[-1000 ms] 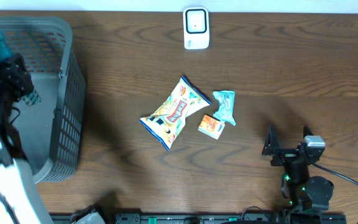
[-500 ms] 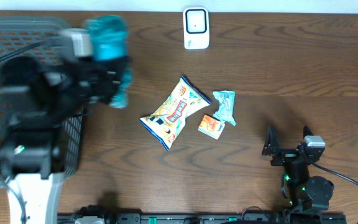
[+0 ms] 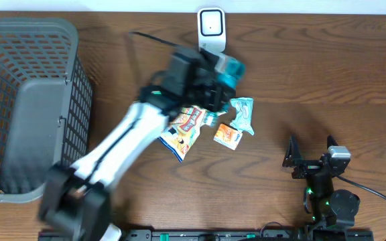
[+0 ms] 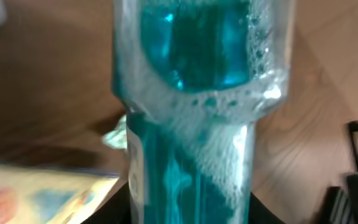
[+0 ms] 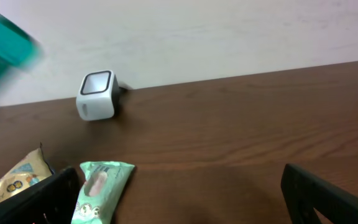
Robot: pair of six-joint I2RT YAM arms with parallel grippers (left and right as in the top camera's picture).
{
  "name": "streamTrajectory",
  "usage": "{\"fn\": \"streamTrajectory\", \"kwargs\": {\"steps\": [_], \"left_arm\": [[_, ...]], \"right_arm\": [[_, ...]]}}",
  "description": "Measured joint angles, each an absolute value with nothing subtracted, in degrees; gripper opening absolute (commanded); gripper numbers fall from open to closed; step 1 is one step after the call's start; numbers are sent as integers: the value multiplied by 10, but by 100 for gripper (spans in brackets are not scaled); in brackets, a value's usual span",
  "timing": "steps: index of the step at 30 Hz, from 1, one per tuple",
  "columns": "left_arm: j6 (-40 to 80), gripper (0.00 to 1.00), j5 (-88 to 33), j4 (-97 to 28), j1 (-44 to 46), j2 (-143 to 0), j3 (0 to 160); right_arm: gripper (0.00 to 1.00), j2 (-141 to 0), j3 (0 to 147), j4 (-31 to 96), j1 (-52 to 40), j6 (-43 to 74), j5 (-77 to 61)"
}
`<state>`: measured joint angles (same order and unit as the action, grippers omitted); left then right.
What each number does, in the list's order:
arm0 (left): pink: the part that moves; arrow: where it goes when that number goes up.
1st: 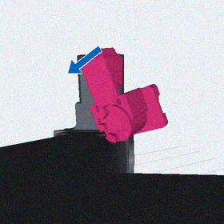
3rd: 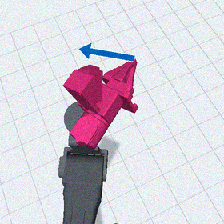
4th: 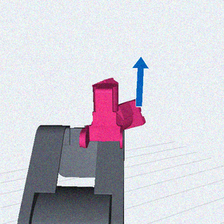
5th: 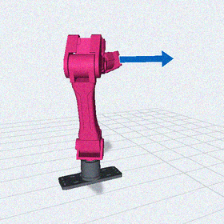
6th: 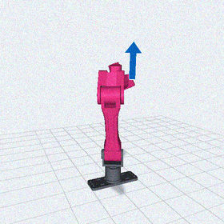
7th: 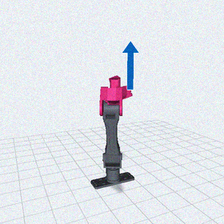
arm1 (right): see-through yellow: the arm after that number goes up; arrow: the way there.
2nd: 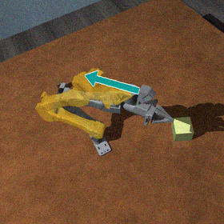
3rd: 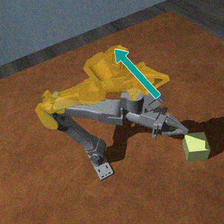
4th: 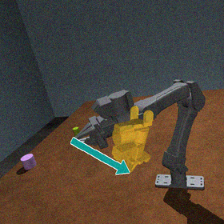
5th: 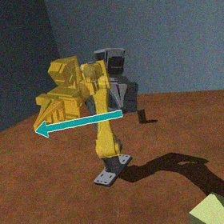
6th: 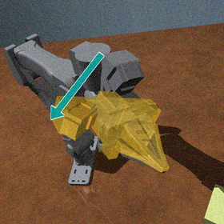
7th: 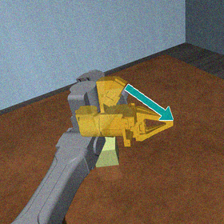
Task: Scan the item barcode
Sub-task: 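Grasp the blue mouthwash bottle from the basket and set it on the table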
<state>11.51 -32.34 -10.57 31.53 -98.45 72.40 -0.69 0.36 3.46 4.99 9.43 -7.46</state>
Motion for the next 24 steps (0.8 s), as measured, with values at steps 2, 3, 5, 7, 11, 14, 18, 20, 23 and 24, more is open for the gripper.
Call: {"fn": "streamTrajectory", "kwargs": {"steps": [2, 3, 5, 7, 11, 14, 18, 20, 23, 24], "left_arm": [[127, 31, -322, -64, 339, -1032, 722], [134, 33, -322, -42, 349, -1052, 721], [149, 34, -320, -5, 368, -1088, 719], [164, 34, -320, 22, 382, -1115, 719], [185, 34, -320, 57, 402, -1147, 718], [193, 42, -320, 60, 407, -1151, 718], [200, 92, -316, 84, 405, -1151, 718], [202, 100, -314, 92, 403, -1151, 718], [203, 98, -304, 92, 398, -1147, 718], [203, 98, -298, 91, 395, -1145, 718]], "right_arm": [[99, -7, 4, 35, 50, 94, -75], [99, -7, 4, 35, 50, 94, -75], [99, -7, 4, 35, 50, 94, -75], [99, -7, 4, 35, 50, 94, -75], [99, -7, 4, 35, 50, 94, -75], [99, -7, 4, 35, 50, 94, -75], [99, -7, 4, 35, 50, 94, -75], [99, -7, 4, 35, 50, 94, -75], [99, -7, 4, 35, 50, 94, -75], [99, -7, 4, 35, 50, 94, -75]]}}
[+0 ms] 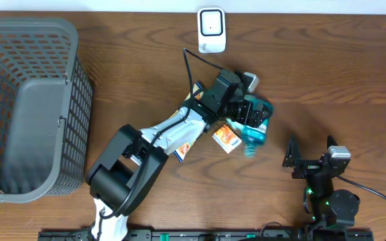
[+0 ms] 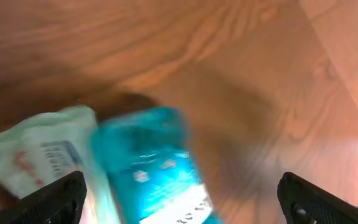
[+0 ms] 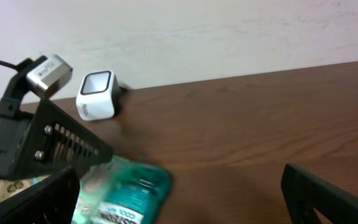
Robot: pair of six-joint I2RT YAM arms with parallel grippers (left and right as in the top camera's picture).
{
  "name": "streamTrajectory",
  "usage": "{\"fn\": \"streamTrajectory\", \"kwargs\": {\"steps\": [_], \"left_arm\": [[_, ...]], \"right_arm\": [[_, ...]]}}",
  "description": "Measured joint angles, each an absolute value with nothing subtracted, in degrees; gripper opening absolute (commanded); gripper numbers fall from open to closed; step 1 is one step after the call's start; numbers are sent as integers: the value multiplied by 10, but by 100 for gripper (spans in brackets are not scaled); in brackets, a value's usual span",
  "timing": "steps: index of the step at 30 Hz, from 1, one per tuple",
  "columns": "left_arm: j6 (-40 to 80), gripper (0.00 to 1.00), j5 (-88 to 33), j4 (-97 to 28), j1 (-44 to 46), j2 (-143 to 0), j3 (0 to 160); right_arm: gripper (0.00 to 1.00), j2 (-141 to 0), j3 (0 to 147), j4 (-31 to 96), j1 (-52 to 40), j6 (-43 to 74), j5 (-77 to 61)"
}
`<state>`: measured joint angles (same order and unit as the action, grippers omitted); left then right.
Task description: Scan the item barcode
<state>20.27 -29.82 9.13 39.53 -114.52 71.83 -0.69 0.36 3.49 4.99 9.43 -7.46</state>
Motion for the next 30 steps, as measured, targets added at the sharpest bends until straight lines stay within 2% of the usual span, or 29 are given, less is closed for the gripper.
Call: {"fn": "streamTrajectory", "kwargs": {"steps": [5, 11, 15, 25, 30], "left_arm": [[170, 98, -239, 34, 369, -1094, 719], [80, 98, -90, -59, 309, -937, 720], [6, 98, 3, -70, 281, -821, 721], [-182, 98, 157, -54, 276, -595, 732], [-244, 98, 210, -116, 276, -509, 736]], "right_arm": [[99, -7, 4, 35, 50, 94, -75], [98, -7, 4, 35, 50, 94, -75], [99, -7, 4, 35, 50, 94, -75], [99, -7, 4, 35, 50, 94, -75], [99, -7, 4, 34, 50, 94, -75]]}}
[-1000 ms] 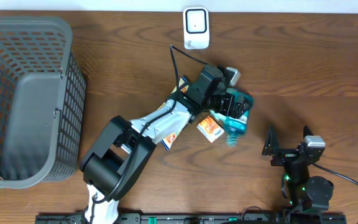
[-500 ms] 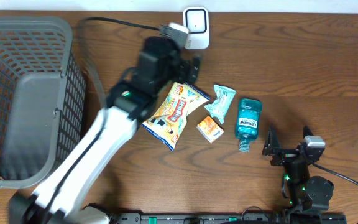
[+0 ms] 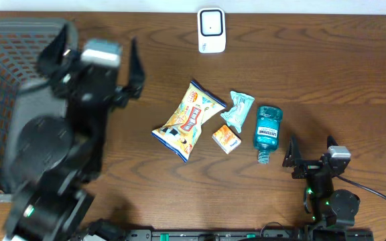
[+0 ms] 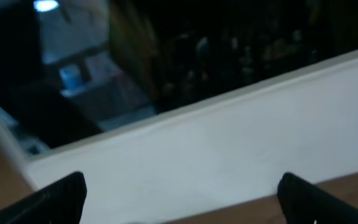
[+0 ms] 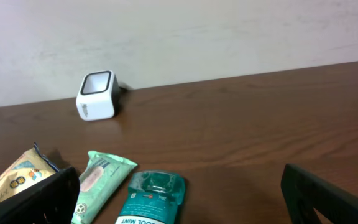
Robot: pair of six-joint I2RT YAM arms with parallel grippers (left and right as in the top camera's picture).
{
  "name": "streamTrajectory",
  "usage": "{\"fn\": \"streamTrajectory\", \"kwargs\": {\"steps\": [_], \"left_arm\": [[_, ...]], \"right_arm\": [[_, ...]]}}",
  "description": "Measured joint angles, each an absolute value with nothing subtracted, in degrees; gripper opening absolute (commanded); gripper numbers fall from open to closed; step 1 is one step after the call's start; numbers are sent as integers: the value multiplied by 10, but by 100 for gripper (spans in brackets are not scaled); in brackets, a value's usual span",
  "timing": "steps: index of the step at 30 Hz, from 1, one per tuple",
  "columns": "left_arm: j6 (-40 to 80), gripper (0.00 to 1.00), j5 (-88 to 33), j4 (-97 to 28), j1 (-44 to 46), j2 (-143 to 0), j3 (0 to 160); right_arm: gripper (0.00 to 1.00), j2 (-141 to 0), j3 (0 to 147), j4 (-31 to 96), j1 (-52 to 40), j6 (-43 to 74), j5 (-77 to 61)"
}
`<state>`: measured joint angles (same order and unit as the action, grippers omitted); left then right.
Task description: Scan the item barcode
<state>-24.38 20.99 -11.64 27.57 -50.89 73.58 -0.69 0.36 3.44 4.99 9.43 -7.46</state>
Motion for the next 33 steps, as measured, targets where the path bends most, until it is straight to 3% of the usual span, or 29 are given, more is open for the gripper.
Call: {"fn": "streamTrajectory", "kwargs": {"steps": [8, 19, 33], "left_arm": [[-272, 98, 211, -174, 276, -442, 737], [-274, 98, 110, -219, 274, -405, 735], [-275, 98, 84, -227, 204, -337, 731]], "right_arm": [[99, -7, 4, 35, 50, 94, -75], [99, -7, 4, 35, 50, 94, -75], [99, -7, 4, 35, 50, 94, -75]]}}
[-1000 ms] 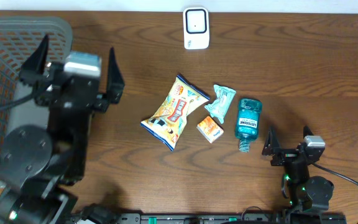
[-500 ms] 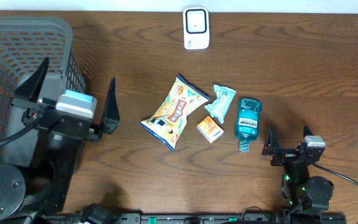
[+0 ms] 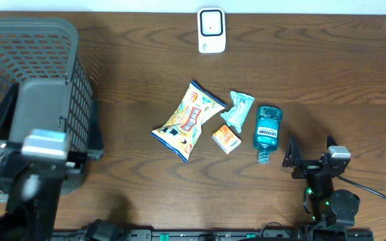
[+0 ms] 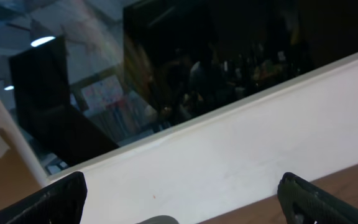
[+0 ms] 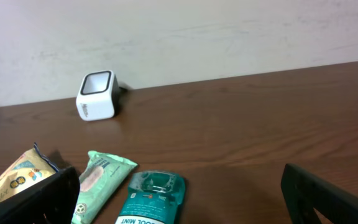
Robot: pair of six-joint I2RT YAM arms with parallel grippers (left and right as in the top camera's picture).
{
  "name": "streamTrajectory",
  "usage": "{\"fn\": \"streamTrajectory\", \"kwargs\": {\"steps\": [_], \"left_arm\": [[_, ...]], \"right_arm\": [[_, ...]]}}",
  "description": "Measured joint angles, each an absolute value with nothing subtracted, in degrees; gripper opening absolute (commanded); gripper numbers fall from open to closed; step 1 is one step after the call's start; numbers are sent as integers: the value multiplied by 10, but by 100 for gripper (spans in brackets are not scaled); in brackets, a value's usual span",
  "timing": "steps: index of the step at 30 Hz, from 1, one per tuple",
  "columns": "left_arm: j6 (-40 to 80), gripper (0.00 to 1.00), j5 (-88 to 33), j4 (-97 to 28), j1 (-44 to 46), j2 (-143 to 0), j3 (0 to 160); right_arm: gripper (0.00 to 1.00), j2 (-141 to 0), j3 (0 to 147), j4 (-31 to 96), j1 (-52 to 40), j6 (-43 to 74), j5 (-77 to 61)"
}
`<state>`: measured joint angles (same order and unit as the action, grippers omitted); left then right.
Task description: Scan the item barcode
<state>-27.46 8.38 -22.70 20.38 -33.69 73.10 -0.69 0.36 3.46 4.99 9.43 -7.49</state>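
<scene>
The teal mouthwash bottle (image 3: 267,132) lies flat on the brown table, cap toward the front, right of a green wipes pack (image 3: 238,110). In the right wrist view the bottle (image 5: 151,200) lies just ahead of my right gripper (image 5: 182,208), which is open with nothing in it. The white scanner (image 3: 211,30) stands at the back edge and shows as a small cube (image 5: 96,95) by the wall. My left gripper (image 4: 182,208) is open and empty, pointed at the wall; overhead it (image 3: 45,127) hangs over the basket's near side at the left.
A grey mesh basket fills the left end of the table. A yellow snack bag (image 3: 186,120) and a small orange packet (image 3: 227,138) lie left of the wipes pack. The right arm's base (image 3: 330,201) sits at the front right.
My left arm, which stood blurred over the basket's back part, is now lower at the front left. The bottle, packs and right arm have not moved.
My left gripper first held the teal bottle up near the scanner. Then it was open over the bottle, lying beside the wipes pack. After that the arm was back over the basket, and now at the front left, with the bottle lying on the table.
</scene>
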Motion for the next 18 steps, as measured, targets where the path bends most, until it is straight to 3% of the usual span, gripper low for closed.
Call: {"fn": "streamTrajectory", "kwargs": {"steps": [18], "left_arm": [[-275, 98, -1, -264, 141, -83, 683]], "right_arm": [[99, -7, 4, 35, 50, 94, -75]]}}
